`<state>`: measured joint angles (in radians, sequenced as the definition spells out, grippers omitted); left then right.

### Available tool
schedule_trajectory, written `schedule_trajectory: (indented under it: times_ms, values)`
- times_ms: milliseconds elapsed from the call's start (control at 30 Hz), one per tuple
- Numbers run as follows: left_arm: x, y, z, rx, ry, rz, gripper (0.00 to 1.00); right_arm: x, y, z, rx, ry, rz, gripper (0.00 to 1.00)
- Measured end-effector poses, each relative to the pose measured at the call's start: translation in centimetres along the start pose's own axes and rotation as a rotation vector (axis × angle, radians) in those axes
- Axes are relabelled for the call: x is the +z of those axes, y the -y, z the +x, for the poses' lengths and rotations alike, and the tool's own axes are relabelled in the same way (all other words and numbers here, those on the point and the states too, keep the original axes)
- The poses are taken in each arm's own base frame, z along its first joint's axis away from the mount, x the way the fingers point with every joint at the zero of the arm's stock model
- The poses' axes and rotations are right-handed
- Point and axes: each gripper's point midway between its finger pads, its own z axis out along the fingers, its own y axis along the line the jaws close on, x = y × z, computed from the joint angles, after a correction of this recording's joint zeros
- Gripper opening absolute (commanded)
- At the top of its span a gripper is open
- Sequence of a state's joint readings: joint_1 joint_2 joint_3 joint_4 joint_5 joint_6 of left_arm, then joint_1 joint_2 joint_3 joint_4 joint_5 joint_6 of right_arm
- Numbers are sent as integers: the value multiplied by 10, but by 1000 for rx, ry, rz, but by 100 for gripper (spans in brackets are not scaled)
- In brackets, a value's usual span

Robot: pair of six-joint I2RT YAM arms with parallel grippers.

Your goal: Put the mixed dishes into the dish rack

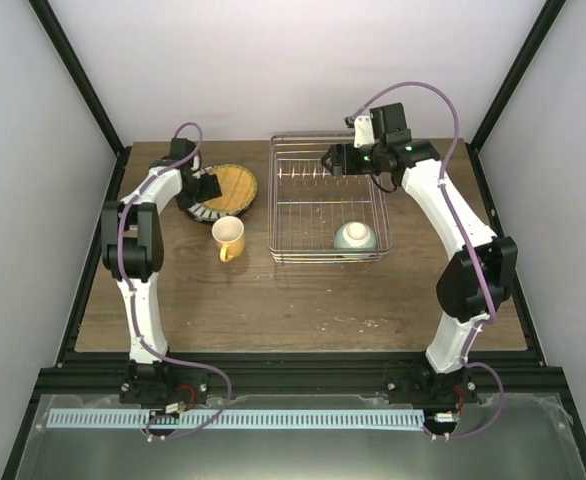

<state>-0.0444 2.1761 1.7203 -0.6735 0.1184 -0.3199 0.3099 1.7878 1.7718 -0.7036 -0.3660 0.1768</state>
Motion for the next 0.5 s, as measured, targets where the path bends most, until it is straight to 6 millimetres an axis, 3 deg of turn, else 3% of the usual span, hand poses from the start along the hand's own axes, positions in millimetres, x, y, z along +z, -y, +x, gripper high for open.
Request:
schedule_trajectory:
  times_ms: [100, 200, 500]
  values:
    - [0, 3, -4, 0, 13, 17, 84, 0, 0, 0, 0, -1, 1, 75]
    - [2, 7, -7, -5, 25, 39, 76, 1, 1, 1, 2, -6, 1, 75]
    - [12, 9, -11, -18, 36, 68, 29, 3, 4, 4, 4, -19, 14, 73]
